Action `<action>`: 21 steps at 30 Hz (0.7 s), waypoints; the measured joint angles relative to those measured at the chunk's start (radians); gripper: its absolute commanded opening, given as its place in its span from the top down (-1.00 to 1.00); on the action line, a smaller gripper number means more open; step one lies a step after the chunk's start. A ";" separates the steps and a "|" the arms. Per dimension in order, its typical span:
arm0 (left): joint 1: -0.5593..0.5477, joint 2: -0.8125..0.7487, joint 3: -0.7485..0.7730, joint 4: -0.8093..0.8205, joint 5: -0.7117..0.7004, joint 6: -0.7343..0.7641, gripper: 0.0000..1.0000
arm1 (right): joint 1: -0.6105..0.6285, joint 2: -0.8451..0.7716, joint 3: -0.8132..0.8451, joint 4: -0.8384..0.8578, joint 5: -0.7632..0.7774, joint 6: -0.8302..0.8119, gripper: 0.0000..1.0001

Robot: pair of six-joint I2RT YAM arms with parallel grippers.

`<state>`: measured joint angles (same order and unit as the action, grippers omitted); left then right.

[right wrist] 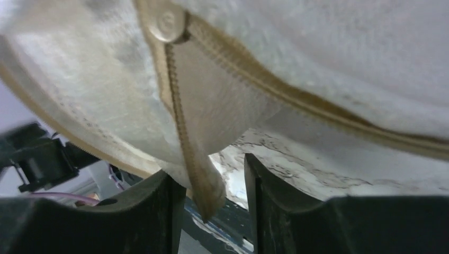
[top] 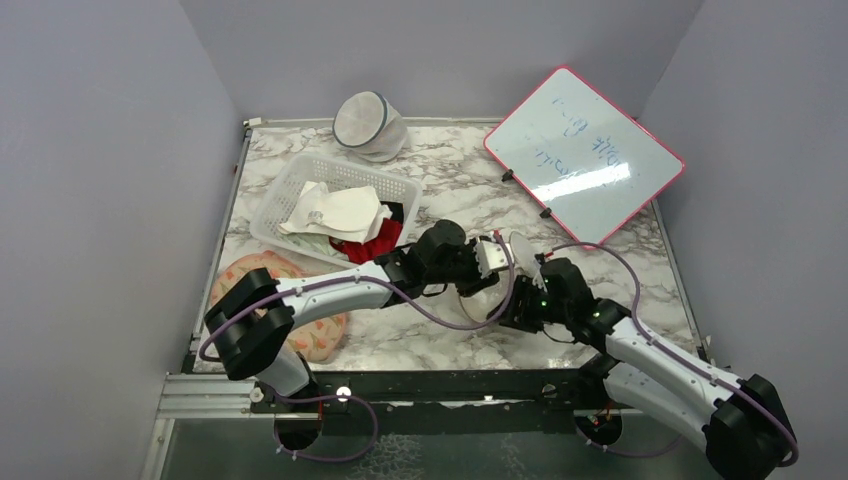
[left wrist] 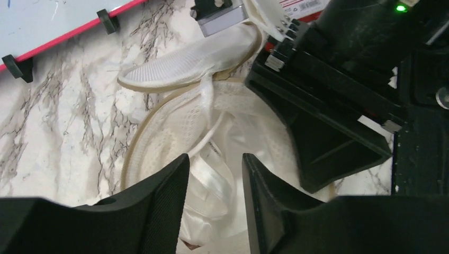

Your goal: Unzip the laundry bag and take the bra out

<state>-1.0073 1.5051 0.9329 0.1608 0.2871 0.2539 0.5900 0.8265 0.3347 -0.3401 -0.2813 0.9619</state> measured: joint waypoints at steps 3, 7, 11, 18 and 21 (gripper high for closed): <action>0.000 0.042 0.032 -0.022 -0.029 -0.012 0.47 | 0.000 0.011 -0.018 0.000 0.011 -0.003 0.45; -0.001 0.071 0.045 -0.029 -0.068 -0.022 0.55 | 0.000 0.003 -0.027 -0.012 0.031 -0.006 0.41; -0.010 0.080 0.045 -0.039 -0.076 -0.026 0.57 | 0.000 -0.021 -0.026 -0.045 0.064 -0.013 0.35; -0.050 0.095 0.045 -0.040 -0.098 -0.035 0.50 | 0.000 -0.005 -0.040 -0.023 0.074 -0.016 0.81; -0.071 0.113 0.045 -0.019 -0.125 -0.061 0.55 | 0.000 0.018 -0.046 -0.011 0.071 -0.021 0.94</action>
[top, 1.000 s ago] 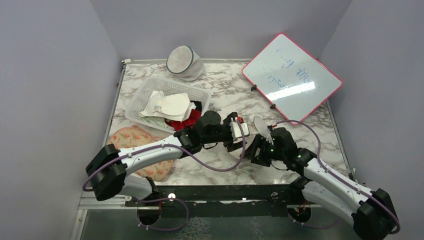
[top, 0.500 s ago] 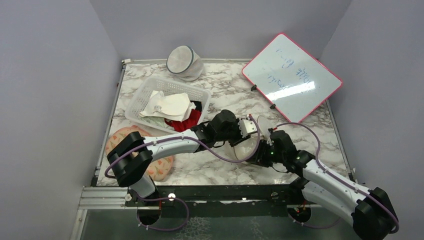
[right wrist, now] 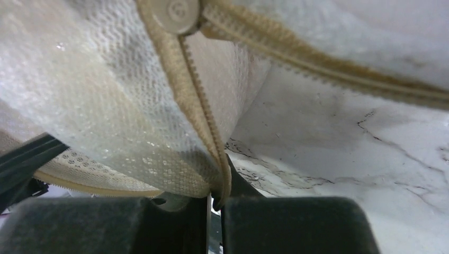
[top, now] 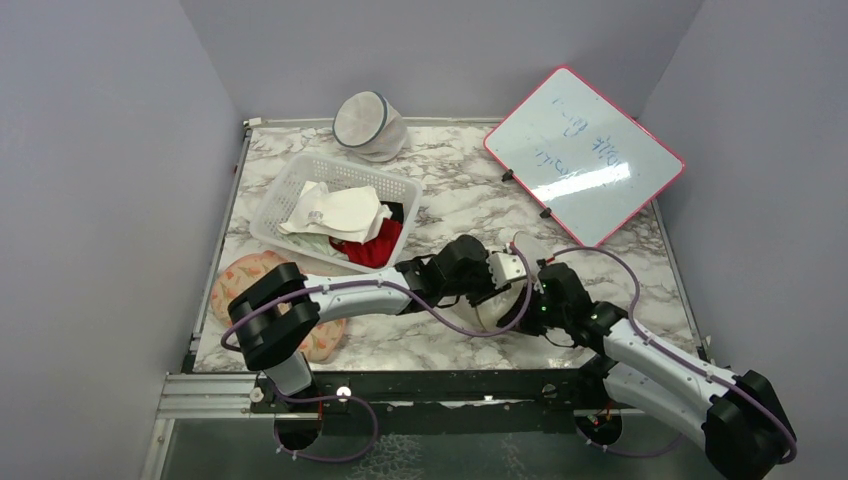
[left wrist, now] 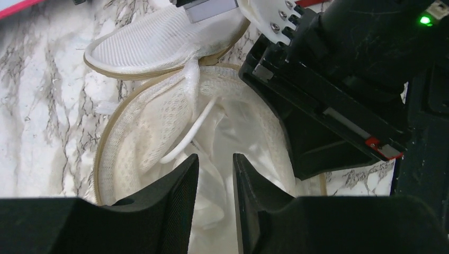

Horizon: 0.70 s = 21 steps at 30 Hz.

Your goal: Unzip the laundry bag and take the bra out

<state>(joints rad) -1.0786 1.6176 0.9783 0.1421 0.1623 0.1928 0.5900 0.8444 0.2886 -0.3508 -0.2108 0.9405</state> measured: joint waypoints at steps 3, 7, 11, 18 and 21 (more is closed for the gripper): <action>-0.012 0.038 0.004 0.023 -0.032 -0.040 0.65 | 0.000 0.006 0.000 0.011 -0.004 -0.004 0.99; -0.017 0.081 0.009 0.045 -0.056 -0.074 0.63 | 0.000 0.005 0.000 0.015 -0.008 -0.004 0.99; -0.016 0.114 0.011 0.072 -0.075 -0.096 0.52 | 0.000 0.002 -0.001 0.016 -0.009 -0.005 0.99; -0.016 0.159 0.029 0.105 -0.062 -0.105 0.07 | 0.000 0.005 -0.001 0.023 -0.013 -0.020 0.99; -0.016 0.160 0.029 0.114 -0.043 -0.110 0.00 | 0.000 0.008 -0.001 0.023 -0.014 -0.028 0.99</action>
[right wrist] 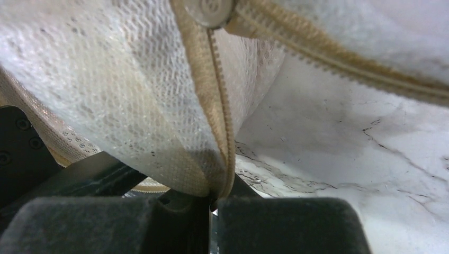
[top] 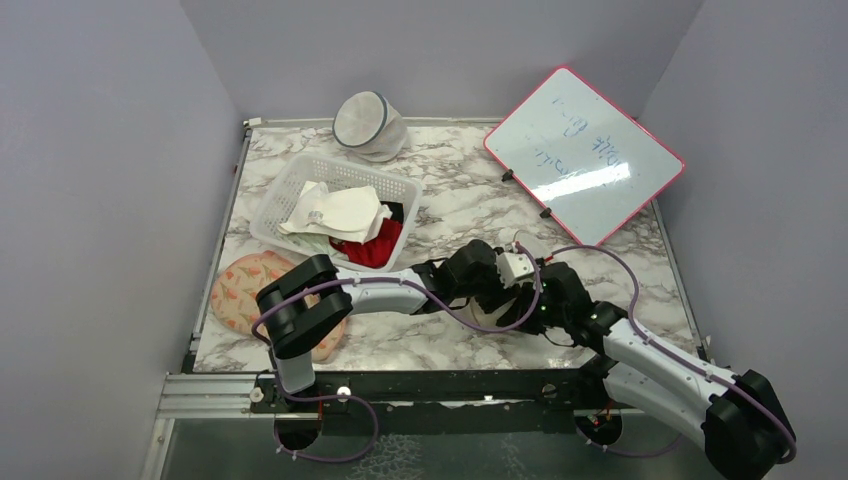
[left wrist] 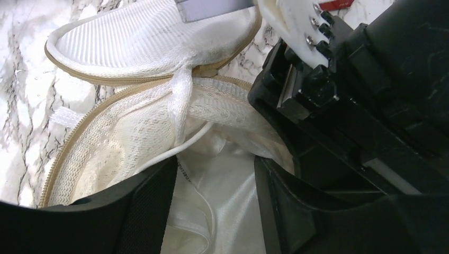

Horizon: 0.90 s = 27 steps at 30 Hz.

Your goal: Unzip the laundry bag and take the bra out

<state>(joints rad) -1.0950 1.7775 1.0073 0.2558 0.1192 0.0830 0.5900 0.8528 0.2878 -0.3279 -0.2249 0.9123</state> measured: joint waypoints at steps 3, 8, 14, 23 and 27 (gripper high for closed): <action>0.000 0.002 0.000 0.013 0.007 -0.001 0.05 | 0.000 0.000 0.000 0.000 0.000 -0.004 0.99; 0.000 0.038 0.006 0.028 0.008 -0.005 0.74 | 0.000 -0.007 0.000 -0.001 0.000 -0.008 0.99; 0.000 0.064 0.024 0.022 0.008 0.002 1.00 | 0.000 -0.010 0.002 -0.003 0.000 -0.009 0.99; 0.000 -0.080 -0.018 0.011 -0.137 0.015 1.00 | 0.000 -0.025 0.026 -0.028 0.021 -0.013 0.99; -0.002 -0.183 -0.044 0.050 -0.187 0.009 1.00 | 0.000 -0.030 0.067 -0.057 0.043 -0.021 0.99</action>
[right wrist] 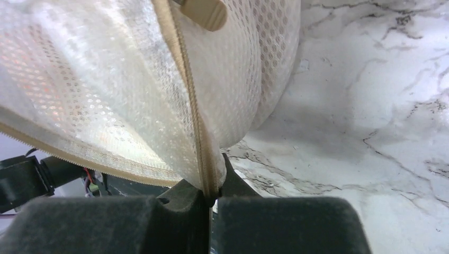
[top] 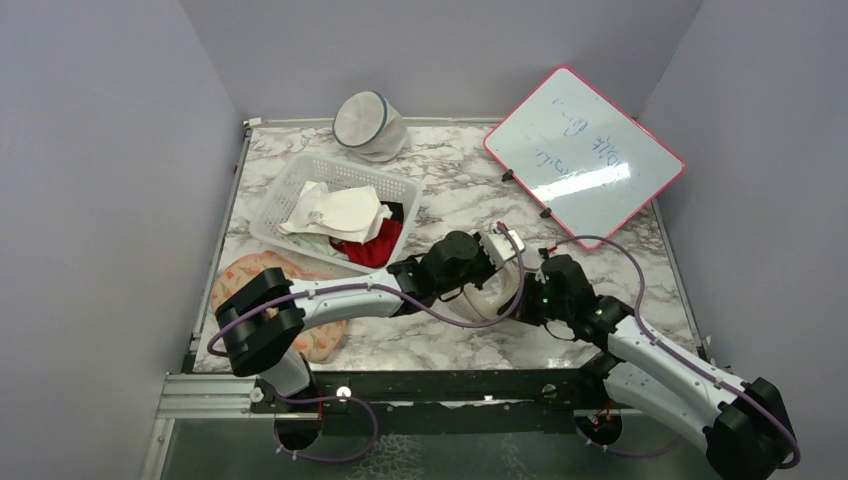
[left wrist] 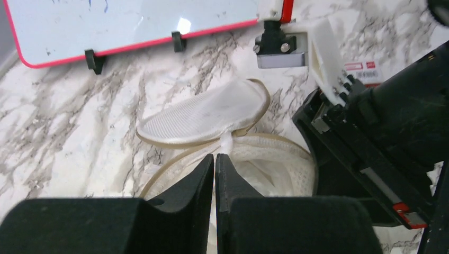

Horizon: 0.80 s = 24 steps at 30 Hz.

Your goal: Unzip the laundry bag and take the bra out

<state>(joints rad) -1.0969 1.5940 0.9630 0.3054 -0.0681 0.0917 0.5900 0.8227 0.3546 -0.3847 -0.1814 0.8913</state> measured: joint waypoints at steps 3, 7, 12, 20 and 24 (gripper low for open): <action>-0.003 -0.047 -0.012 0.035 -0.005 -0.001 1.00 | 0.000 0.000 0.024 -0.008 0.015 -0.004 0.99; -0.019 -0.086 -0.042 0.059 0.010 0.006 1.00 | 0.000 0.000 0.038 -0.011 0.032 -0.007 0.98; -0.034 -0.084 -0.040 0.031 0.030 0.012 0.51 | 0.000 0.000 0.070 -0.020 0.046 -0.021 0.97; -0.037 0.038 0.064 -0.102 -0.005 -0.066 0.23 | 0.000 -0.020 0.072 -0.034 0.054 -0.028 0.96; -0.040 0.076 0.064 -0.139 -0.032 -0.102 0.31 | 0.000 -0.023 0.069 -0.035 0.054 -0.028 0.96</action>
<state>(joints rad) -1.1366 1.6703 1.0275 0.1661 -0.0998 -0.0101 0.5900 0.7994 0.4240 -0.4194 -0.1276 0.8631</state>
